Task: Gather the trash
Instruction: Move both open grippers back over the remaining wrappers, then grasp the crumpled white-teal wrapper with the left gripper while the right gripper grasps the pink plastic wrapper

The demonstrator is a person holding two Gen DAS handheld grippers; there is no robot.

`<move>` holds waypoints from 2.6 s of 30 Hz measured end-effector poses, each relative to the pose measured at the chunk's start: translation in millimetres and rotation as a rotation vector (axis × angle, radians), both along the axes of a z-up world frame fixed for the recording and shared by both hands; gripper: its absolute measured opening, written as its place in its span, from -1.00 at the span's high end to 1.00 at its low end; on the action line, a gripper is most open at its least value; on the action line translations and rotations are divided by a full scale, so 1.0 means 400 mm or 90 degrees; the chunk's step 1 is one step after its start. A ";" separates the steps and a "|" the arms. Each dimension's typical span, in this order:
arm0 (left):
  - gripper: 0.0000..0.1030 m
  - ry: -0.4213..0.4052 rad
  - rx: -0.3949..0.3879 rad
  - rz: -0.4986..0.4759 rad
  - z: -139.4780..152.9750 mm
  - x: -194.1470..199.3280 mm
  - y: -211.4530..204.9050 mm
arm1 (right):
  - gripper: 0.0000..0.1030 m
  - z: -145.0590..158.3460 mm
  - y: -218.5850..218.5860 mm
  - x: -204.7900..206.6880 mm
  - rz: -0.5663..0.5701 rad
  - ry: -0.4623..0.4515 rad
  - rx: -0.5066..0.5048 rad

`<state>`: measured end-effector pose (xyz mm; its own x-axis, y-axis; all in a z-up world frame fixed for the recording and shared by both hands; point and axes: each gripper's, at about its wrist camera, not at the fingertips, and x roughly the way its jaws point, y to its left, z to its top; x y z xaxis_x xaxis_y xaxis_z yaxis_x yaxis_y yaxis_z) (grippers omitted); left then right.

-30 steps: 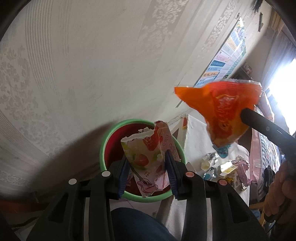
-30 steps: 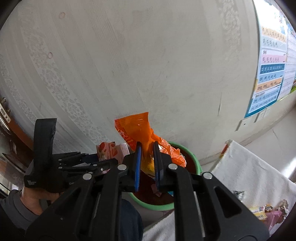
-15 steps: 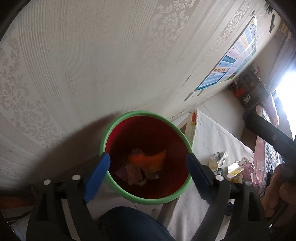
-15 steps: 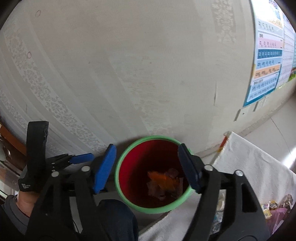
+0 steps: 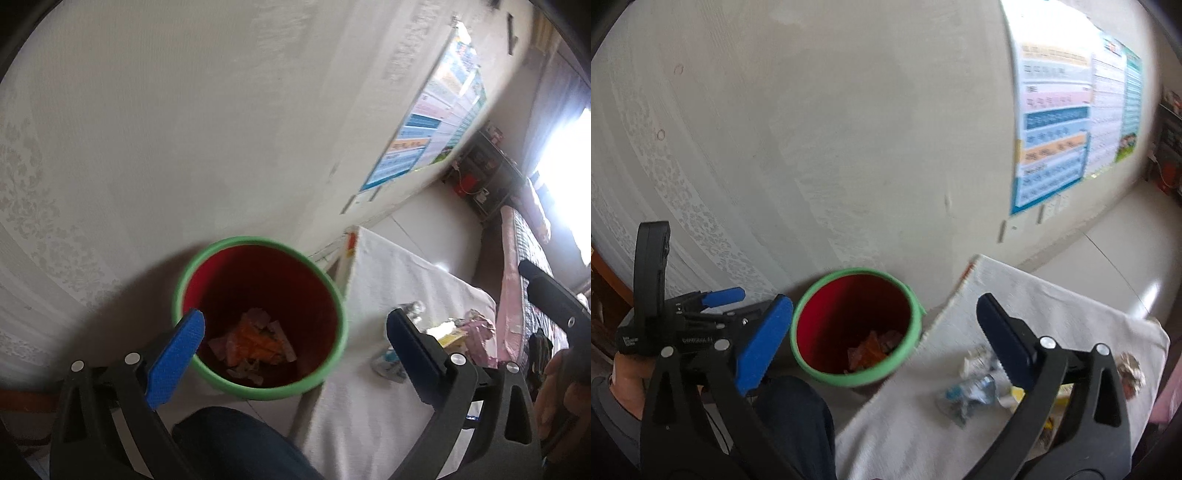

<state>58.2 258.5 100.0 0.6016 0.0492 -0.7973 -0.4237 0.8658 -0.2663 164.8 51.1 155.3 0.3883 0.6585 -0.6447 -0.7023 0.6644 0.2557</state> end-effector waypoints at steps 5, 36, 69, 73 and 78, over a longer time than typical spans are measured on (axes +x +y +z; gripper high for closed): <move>-0.84 0.002 0.013 -0.031 0.020 0.026 -0.113 | -0.91 -0.014 -0.159 -0.020 -0.051 0.004 0.002; -0.84 0.022 0.052 -0.247 0.011 0.164 -0.543 | -0.91 -0.159 -0.795 -0.058 -0.344 0.076 -0.022; -0.52 0.275 0.080 -0.343 -0.436 0.374 -0.514 | -0.54 -0.483 -0.553 0.203 -0.211 0.190 -0.236; -0.20 0.287 0.084 -0.353 -0.453 0.384 -0.520 | -0.15 -0.508 -0.551 0.211 -0.201 0.211 -0.242; 0.09 0.287 0.069 -0.365 -0.459 0.390 -0.520 | 0.44 -0.504 -0.555 0.208 -0.201 0.213 -0.238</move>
